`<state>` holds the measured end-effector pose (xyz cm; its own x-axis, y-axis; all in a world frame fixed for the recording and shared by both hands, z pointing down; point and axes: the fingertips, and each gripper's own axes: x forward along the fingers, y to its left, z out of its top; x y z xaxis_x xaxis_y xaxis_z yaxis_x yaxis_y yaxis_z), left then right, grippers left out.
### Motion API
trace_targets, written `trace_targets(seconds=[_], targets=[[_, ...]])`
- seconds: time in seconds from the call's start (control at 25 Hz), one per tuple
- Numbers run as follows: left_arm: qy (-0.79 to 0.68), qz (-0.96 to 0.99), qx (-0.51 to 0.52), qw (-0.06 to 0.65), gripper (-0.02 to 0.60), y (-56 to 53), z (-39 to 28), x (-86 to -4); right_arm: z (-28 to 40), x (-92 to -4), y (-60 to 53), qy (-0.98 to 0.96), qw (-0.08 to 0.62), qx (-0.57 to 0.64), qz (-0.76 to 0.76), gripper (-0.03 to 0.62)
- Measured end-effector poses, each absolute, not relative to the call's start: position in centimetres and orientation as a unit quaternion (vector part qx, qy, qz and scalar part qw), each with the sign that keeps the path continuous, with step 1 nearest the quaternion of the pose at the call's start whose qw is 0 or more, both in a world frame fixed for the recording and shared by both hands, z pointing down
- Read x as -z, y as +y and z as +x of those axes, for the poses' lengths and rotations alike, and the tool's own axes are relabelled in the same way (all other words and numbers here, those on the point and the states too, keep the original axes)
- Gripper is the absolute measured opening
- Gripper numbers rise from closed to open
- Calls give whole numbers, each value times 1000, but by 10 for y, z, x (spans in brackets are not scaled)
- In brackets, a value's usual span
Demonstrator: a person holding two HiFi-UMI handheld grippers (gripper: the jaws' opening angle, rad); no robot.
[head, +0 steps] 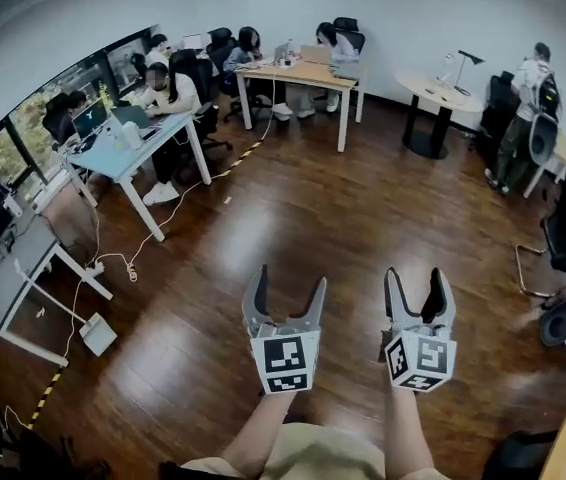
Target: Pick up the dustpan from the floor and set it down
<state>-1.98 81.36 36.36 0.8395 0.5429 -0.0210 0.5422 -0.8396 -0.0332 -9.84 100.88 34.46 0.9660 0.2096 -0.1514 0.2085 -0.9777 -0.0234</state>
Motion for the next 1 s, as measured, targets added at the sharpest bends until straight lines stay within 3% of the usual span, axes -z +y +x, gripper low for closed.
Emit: trace_targets(seconds=[0.36, 0.6, 1.0], targets=[[-91, -996, -27, 7, 380, 589, 55, -358, 58, -342, 777, 136, 17, -69, -988, 368], [24, -999, -18, -22, 379, 481, 52, -376, 105, -355, 668, 268, 23, -52, -962, 362], [259, -965, -30, 15, 365, 369, 18, -365, 145, -346, 509, 488, 54, -50, -870, 354]])
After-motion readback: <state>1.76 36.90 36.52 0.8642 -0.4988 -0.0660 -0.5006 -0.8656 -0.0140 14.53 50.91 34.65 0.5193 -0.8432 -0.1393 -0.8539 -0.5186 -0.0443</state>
